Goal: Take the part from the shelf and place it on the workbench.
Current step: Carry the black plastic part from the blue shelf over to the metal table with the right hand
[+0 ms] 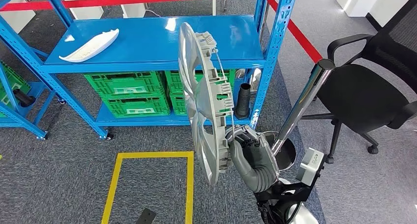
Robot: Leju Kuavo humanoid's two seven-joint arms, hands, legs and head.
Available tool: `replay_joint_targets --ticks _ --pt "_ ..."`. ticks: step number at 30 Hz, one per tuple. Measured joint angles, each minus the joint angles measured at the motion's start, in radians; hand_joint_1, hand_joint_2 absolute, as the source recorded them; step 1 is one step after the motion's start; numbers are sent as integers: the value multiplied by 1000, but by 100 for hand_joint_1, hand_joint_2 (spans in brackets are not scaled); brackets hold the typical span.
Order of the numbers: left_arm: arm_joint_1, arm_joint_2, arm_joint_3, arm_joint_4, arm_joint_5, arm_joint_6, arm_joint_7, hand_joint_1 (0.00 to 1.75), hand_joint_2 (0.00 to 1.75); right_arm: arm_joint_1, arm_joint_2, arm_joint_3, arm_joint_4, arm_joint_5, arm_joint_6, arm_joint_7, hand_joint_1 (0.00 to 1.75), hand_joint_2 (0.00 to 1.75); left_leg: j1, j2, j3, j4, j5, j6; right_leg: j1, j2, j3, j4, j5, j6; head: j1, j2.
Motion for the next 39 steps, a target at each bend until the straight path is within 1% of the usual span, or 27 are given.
replay_joint_targets --ticks 1,2,3,4,6,7,8,10,12,14,16,17,18,19,21,22,23,26,28,29,31,32,33,34,37,38,39 --pt "0 0 0 0 0 0 0 0 175 1 0 0 0 0 0 0 175 175 2 0 -14 58 -30 -3 0 -1 -8 2 5 0 -1 0" --pt "1 0 0 0 0 0 0 0 175 1 0 0 0 0 0 0 175 175 3 0 -16 90 -43 -5 1 -1 -17 4 10 0 -1 0" --pt "1 0 0 0 0 0 0 0 175 2 0 1 0 0 0 0 175 175 3 0 2 82 -37 -5 1 -1 -24 6 15 1 -1 0" --pt "1 0 -1 0 0 0 1 0 175 2 0 1 0 0 0 0 175 175 4 0 40 35 -15 -4 1 -1 -30 8 19 3 -1 0" --pt "0 0 -1 0 0 0 1 0 175 3 0 1 0 0 0 0 175 175 2 -1 132 -108 32 3 2 0 -38 11 26 10 -1 0" --pt "-1 0 -1 0 0 1 0 0 175 3 0 0 0 0 0 0 175 175 1 -1 162 -162 45 8 3 0 -42 12 30 16 -1 0" --pt "-1 0 -1 0 0 1 0 0 175 3 0 0 0 0 0 0 175 175 -1 -1 174 -190 48 13 4 0 -45 13 35 22 0 0" --pt "0 0 -1 0 1 3 0 0 175 3 0 0 0 0 0 0 175 175 -5 -1 169 -197 53 26 4 0 -51 11 45 35 0 0" --pt "1 0 -1 0 1 5 0 0 175 3 0 0 0 0 0 0 175 175 -3 2 161 -202 67 41 2 1 -58 23 31 46 2 0" --pt "-1 -1 -1 0 1 7 0 0 175 3 -1 0 0 0 0 0 175 175 0 6 147 -205 82 55 1 2 -85 98 -35 53 6 0" --pt "-1 -1 -1 0 1 7 0 0 175 4 -1 0 0 0 0 0 175 175 -2 6 128 -202 93 59 0 2 -124 223 -110 58 10 0" --pt "-1 -2 -1 0 1 7 0 0 175 5 -1 0 0 0 0 0 175 175 -3 6 118 -199 99 59 0 2 -132 264 -127 60 10 0" --pt "-1 -2 -1 0 1 7 0 0 175 5 -1 0 0 0 0 0 175 175 -3 6 108 -196 103 58 0 2 -122 270 -125 60 10 0" --pt "-1 -2 -1 0 2 7 0 0 175 5 -1 1 0 0 0 0 175 175 -3 6 99 -192 107 57 0 2 -93 236 -107 59 10 0" --pt "-1 -2 -1 0 2 7 0 0 175 5 -1 1 0 0 -1 1 175 175 -4 6 83 -180 112 52 1 2 -8 100 -59 53 11 0" --pt "-1 -2 -1 0 2 7 0 0 175 4 -1 0 0 0 -1 0 175 175 -6 5 76 -174 115 48 2 3 21 46 -45 49 10 0" --pt "-1 -2 -1 0 2 7 0 0 175 5 -1 0 0 0 -1 0 175 175 -6 5 69 -169 118 42 4 4 35 15 -39 43 10 0" --pt "0 -2 -1 0 2 7 0 0 175 5 -2 1 0 -4 -1 0 175 175 -4 3 58 -167 129 23 6 6 24 7 -27 24 10 0" --pt "1 -2 -1 0 2 7 0 0 175 5 -1 1 0 -5 -1 0 175 175 -2 0 46 -138 96 12 1 2 16 0 -12 10 7 0" --pt "1 -1 -1 0 2 7 0 0 175 5 -1 1 0 -5 -1 0 175 175 -1 -1 32 -96 60 7 -2 0 10 -2 -5 6 5 0" --pt "1 -1 -1 0 3 7 0 0 175 5 -1 1 0 -5 -1 0 175 175 2 -1 -6 29 -20 -2 -1 -2 -5 0 6 1 0 0" --pt "2 -1 -1 0 3 7 0 0 175 5 -1 1 0 -5 -1 0 175 175 3 -1 -15 78 -42 -4 0 -2 -14 3 11 1 0 0" --pt "2 -1 -1 0 3 7 0 0 175 5 -1 2 0 -5 -1 0 175 175 4 -1 -9 95 -47 -5 0 -3 -22 5 16 2 0 0" --pt "2 -1 -1 0 3 7 0 0 175 5 -1 2 0 -5 -1 0 175 175 4 -1 18 70 -33 -4 0 -3 -29 8 20 4 0 0" --pt "0 -1 -1 0 3 7 0 0 175 5 -1 2 0 -5 -1 0 175 175 1 -2 152 -136 32 8 2 -2 -41 12 31 13 0 0" --pt "-1 -1 -1 0 3 7 0 0 175 5 -1 2 0 -5 -1 0 175 175 -1 -2 176 -180 41 14 3 -2 -44 13 36 19 0 0" --pt "-1 -1 -1 0 4 7 0 0 175 5 -1 2 0 -5 -1 0 175 175 -4 -2 182 -197 42 20 3 -2 -47 12 40 25 0 0"
